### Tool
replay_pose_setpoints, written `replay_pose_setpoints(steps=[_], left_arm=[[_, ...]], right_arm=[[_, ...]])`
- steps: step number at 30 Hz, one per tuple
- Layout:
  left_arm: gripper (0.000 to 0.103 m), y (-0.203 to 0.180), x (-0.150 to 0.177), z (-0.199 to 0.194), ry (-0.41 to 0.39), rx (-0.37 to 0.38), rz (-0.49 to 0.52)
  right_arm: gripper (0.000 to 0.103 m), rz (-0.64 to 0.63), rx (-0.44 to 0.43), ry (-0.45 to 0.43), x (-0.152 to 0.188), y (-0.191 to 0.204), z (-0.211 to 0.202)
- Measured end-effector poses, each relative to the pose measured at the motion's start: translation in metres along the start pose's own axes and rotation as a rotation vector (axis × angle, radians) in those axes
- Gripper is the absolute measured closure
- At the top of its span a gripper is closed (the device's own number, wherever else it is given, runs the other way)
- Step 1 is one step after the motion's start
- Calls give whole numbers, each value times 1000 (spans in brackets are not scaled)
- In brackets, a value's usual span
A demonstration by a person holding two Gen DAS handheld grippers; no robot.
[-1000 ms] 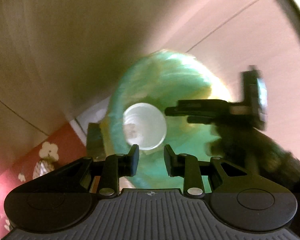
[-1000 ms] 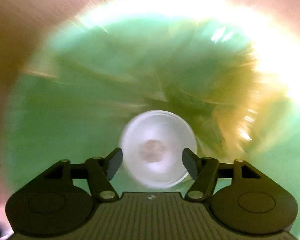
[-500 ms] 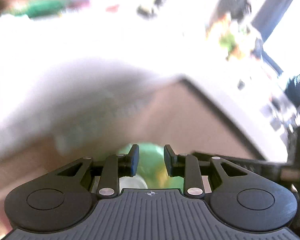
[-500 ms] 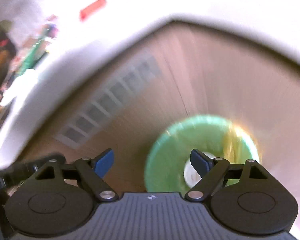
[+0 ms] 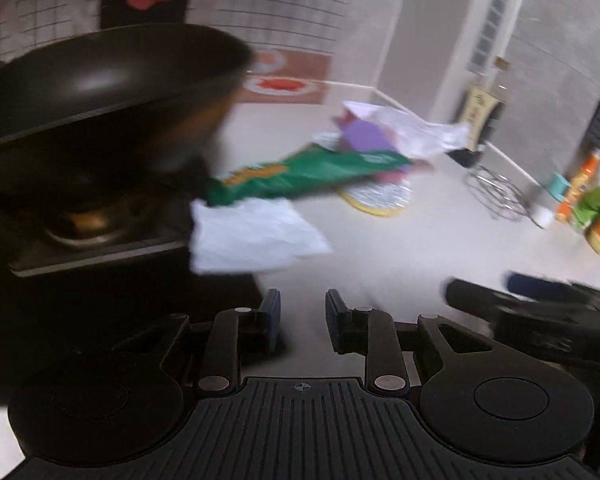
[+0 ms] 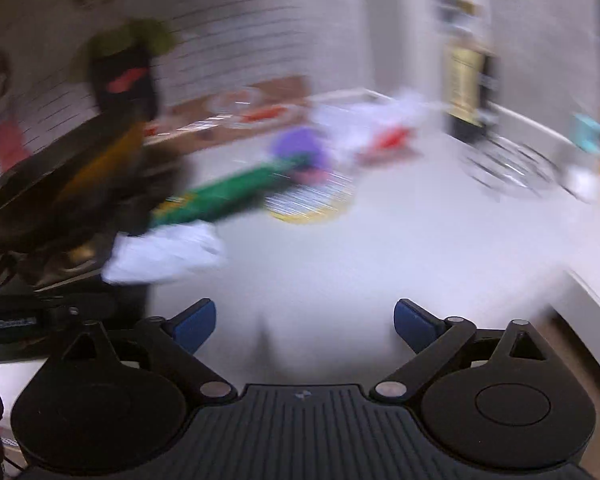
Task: Collect trash
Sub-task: 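Raise both tools back to the counter and bring the right tool over the tissue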
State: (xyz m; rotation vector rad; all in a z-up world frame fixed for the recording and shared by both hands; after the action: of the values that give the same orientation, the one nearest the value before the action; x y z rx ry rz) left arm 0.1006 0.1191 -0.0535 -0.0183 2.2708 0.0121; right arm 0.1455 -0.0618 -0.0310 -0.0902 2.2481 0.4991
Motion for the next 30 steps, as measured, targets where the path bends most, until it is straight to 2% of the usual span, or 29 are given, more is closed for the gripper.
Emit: replay_pose_setpoints(steps=[1,3,4,7,13,18,21,24,27,30], left_arm=[[76,10,1,-2,-2,-2,5],[76,30,4,4,22,2,-8],[76,38,5,11,44,16,-24],[76,57,7,21,82,59,-39],[76,72,5,27,82,107,-60],[77,68,4,28,91,87,-59],[77,60,2,29,79,40,-72],[77,49,-1,28,66,16,-96],[77,32,-5,28,49,43,-96],[77,14,-12,31,44,27,-72]], right_arm=[[27,-26,-19,8,-2,16,15],[41,-77,-47,47,-7,49,45],[44,-102,-57,66,-9,64,63],[45,-155,-38,103,-8,99,105],[45,-188,21,138,-7,128,156],[46,-207,-20,159,-7,131,167],[89,-247,-28,182,-3,129,164],[96,-228,-60,193,-3,113,149],[96,-197,-37,189,-4,82,125],[96,-156,14,169,-9,42,101]])
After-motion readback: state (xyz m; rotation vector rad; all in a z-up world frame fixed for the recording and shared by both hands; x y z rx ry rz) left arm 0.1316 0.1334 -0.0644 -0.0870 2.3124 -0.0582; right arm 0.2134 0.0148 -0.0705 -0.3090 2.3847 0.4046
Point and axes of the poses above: each gripper's, at about its wrist camera, not at the fingertips, and z roughly the way its jaws point, y to its left, x to its underside, the point moved 1 cm from there along z, roughly the way its jaws point, and after that the axes turned 13 degrees about z, right-handed, at the moved point
